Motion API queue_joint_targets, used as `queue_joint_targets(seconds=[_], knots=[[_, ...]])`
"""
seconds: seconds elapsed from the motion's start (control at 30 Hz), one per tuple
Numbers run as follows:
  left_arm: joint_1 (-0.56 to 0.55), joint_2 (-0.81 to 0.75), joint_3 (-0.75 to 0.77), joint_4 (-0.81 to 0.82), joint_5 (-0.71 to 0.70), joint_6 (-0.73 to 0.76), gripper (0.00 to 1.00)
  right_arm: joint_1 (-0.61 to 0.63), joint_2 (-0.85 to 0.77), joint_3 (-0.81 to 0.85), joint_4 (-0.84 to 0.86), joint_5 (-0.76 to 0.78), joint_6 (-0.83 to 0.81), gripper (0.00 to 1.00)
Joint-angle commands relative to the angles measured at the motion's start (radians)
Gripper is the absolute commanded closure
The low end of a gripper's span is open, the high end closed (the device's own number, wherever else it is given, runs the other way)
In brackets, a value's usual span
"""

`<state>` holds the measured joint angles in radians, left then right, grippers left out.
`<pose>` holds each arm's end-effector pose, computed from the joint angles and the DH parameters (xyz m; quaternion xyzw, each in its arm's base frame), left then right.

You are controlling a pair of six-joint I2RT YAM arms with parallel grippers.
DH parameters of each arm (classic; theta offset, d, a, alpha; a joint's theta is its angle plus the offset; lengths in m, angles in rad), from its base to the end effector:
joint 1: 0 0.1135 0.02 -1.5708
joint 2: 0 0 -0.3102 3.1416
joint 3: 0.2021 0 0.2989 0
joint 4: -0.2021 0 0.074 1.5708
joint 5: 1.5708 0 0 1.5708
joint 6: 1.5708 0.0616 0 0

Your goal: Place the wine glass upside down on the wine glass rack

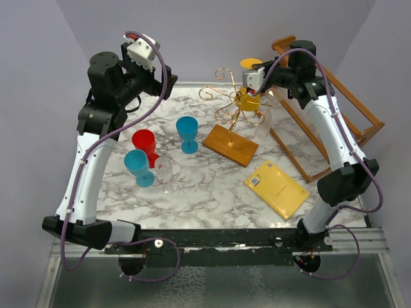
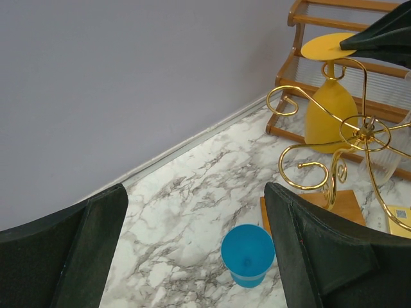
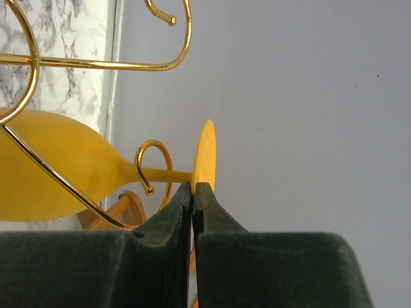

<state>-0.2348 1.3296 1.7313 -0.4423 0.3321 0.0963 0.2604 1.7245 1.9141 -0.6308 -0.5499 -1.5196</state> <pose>0.3105 -0.0949 0.5791 0.2302 0.6828 -0.1662 0.6732 0.4344 0.1491 0.4801 -0.7232 0.3988 -0.1180 0.5514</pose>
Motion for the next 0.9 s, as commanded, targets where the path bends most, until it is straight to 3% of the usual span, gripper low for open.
queue_joint_targets(seconds=[0.0, 0.87], knots=[[0.006, -0.025, -0.002, 0.008, 0.013, 0.014, 0.09, 0.002, 0.006, 0.037, -0.029, -0.053, -0.005, 0.99], [0.006, -0.04, -0.021, 0.001, 0.008, 0.035, 0.09, 0.005, -0.02, -0.019, -0.079, -0.079, -0.005, 0.91]])
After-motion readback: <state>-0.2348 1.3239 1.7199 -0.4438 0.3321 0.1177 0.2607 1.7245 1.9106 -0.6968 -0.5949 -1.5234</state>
